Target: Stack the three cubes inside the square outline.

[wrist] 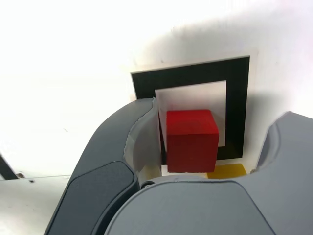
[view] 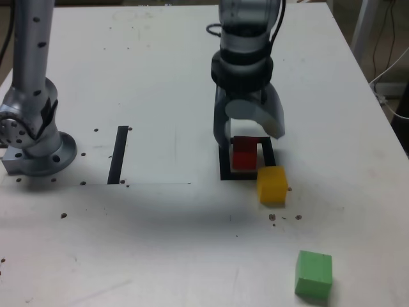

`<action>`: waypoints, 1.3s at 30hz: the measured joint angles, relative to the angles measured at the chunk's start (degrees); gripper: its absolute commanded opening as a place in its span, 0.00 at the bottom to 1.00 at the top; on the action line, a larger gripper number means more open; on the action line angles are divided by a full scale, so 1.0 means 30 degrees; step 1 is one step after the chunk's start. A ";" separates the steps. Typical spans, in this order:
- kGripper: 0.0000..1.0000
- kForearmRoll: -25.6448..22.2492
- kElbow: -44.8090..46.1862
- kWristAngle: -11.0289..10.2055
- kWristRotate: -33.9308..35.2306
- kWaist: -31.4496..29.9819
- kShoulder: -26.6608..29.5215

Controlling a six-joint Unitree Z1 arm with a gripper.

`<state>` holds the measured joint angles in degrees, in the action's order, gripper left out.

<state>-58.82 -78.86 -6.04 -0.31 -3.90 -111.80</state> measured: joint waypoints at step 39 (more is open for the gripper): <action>0.91 -0.5513 -0.7470 0.3069 0.1501 -0.3321 -0.4966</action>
<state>-75.36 -101.27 3.17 4.19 -13.86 -126.70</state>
